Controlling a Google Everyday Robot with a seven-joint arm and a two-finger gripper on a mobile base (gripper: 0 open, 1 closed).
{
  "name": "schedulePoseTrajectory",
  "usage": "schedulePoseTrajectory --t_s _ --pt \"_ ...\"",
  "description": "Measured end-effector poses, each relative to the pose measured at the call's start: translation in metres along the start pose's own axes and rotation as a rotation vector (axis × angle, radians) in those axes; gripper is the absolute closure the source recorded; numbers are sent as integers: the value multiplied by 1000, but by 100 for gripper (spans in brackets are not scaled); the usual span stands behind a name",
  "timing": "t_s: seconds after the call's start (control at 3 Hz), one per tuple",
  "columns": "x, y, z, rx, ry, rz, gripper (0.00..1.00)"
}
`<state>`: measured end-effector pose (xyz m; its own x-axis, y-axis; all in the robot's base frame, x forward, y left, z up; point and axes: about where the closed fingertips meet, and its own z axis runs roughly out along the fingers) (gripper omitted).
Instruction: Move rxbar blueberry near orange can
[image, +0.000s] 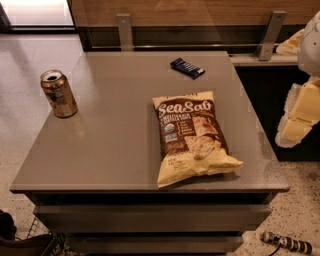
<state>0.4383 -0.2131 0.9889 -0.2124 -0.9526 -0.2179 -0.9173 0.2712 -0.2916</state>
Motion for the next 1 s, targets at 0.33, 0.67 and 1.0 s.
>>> schedulePoseTrajectory --t_s 0.33,0.67,1.0 --pt "1 -2 -1 9 0 9 0" --pt "5 -9 -2 31 -8 31 0" --pt "14 -63 9 123 -94 103 0"
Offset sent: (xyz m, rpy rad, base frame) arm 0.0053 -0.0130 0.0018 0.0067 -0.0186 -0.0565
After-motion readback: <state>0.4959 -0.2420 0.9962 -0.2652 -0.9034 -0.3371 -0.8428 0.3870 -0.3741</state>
